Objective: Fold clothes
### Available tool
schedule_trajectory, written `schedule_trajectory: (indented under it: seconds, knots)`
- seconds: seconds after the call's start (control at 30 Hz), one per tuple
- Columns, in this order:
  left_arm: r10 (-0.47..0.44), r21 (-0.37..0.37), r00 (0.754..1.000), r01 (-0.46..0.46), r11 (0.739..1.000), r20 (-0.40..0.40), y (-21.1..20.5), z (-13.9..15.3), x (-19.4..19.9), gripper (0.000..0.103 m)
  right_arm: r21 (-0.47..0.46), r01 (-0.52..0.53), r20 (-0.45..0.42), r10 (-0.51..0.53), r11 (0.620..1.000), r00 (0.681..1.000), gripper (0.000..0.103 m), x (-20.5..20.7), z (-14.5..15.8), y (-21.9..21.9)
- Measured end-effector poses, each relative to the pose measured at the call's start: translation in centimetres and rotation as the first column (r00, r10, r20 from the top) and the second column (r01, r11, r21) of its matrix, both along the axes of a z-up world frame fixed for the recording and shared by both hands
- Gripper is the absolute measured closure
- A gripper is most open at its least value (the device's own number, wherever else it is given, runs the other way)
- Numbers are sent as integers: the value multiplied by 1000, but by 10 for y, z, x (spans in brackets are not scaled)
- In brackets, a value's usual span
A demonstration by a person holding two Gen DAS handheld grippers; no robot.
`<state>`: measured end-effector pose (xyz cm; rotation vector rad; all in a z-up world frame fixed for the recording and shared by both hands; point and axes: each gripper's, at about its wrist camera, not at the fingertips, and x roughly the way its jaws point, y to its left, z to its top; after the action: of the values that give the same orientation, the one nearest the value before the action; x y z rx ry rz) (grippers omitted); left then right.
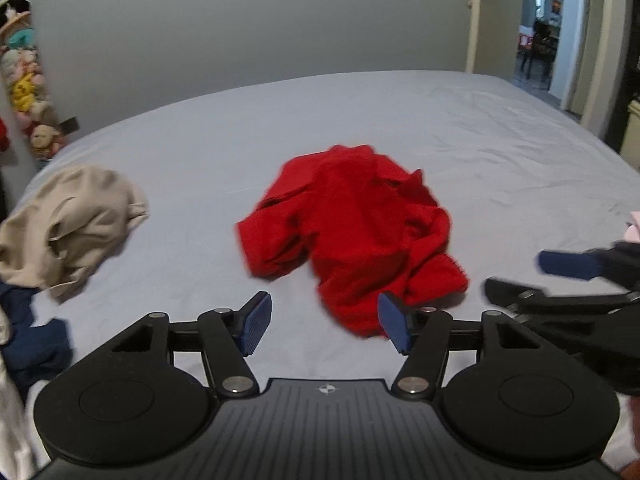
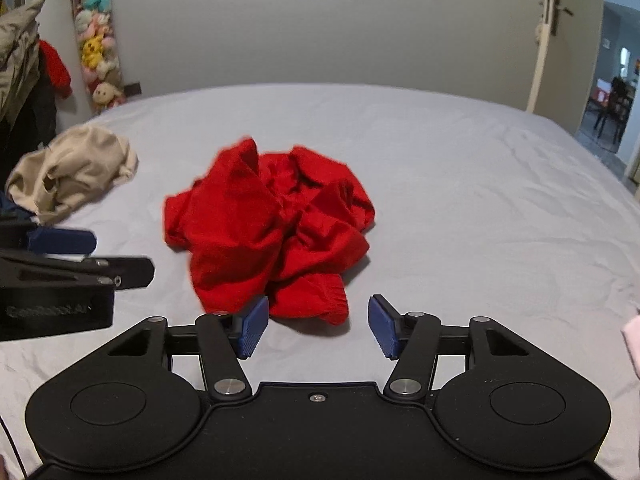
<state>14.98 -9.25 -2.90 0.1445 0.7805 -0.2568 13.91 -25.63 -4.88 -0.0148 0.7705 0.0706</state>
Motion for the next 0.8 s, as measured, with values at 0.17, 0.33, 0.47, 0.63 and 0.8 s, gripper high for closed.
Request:
schedule_trajectory:
  seconds: [0.17, 0.33, 0.47, 0.63, 0.8]
  knots:
    - [-29, -20, 999, 29, 999, -23, -12, -20, 33, 45, 31, -13, -40, 15, 999, 999, 49, 29, -30, -9]
    - [-92, -29, 996, 92, 995, 3, -26, -30, 49, 41, 34, -30, -72, 32, 999, 997, 55, 52, -55, -8]
    - [-120, -20, 993, 120, 993, -11, -36, -42, 63, 40, 45, -39, -102, 43, 998, 994, 79, 63, -70, -6]
    - [-129, -14, 991, 129, 992, -33, -37, -51, 76, 83, 21, -48, -86, 50, 999, 995, 88, 58, -71, -4]
    - [-85, -45, 995, 82, 996, -57, -14, -46, 82, 93, -25, -14, -54, 13, 1000, 998, 92, 46, -55, -9]
